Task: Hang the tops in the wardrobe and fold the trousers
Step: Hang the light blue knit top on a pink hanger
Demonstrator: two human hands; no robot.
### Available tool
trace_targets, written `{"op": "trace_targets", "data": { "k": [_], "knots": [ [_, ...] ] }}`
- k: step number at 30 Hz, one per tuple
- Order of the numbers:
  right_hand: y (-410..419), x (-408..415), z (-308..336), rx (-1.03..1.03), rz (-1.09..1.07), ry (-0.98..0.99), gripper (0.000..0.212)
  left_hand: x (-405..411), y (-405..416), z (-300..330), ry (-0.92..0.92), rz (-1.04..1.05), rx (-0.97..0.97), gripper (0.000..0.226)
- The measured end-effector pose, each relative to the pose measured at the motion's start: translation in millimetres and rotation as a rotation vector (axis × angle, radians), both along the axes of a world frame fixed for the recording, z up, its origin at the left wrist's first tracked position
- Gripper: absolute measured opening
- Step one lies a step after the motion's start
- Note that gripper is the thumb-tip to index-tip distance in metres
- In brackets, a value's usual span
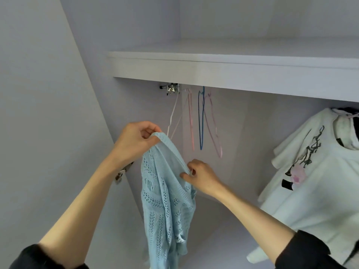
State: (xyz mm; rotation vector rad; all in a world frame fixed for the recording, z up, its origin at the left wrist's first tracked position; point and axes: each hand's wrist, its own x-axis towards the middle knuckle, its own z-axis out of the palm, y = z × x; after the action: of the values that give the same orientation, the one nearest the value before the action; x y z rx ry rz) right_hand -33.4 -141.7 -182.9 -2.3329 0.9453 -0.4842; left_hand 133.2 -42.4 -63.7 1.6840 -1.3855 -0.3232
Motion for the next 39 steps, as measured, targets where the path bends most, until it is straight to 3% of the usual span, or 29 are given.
{"op": "trace_targets", "data": {
  "k": [5,8,15,18,23,26,31,33,34,37,39],
  "knots": [
    [-8,-22,-23,-0.149,-0.117,0.222,0.007,30,5,-17,0.022,0.087,-0.029,0.022],
    [-14,-47,-29,-0.23,-0.153,0.354,0.018,43,5,-32,-0.005,0.114,0.008,0.025],
    [-42,-90,-17,-0.116,-0.247,0.452,0.027,52,-8,-60,-0.111,0.1,0.126,0.027],
    [-48,-113,-12,-0.076,-0.353,0.408,0.026,51,-12,-73,-0.246,0.049,0.232,0.008],
    [-50,-121,4,-0.061,-0.529,0.212,0.019,48,-24,-96,-0.414,-0.01,0.452,0.017],
    [-50,-124,9,-0.017,-0.604,0.123,0.021,42,-30,-101,-0.422,0.03,0.447,0.016],
    [-53,-129,9,-0.059,-0.524,0.272,0.026,40,-33,-109,-0.363,0.23,0.362,0.016],
    [-55,-127,10,0.061,-0.489,0.269,0.022,37,-35,-112,-0.236,0.291,0.319,0.016],
    [-56,-125,10,0.128,-0.483,0.251,0.018,33,-37,-111,-0.083,0.301,0.296,0.015],
    [-61,-114,6,0.331,-0.509,0.104,0.013,16,-40,-99,0.609,0.209,0.243,0.014],
    [-67,-100,5,0.394,-0.524,-0.008,0.023,7,-43,-90,0.835,0.132,0.245,0.013]
  ]
}}
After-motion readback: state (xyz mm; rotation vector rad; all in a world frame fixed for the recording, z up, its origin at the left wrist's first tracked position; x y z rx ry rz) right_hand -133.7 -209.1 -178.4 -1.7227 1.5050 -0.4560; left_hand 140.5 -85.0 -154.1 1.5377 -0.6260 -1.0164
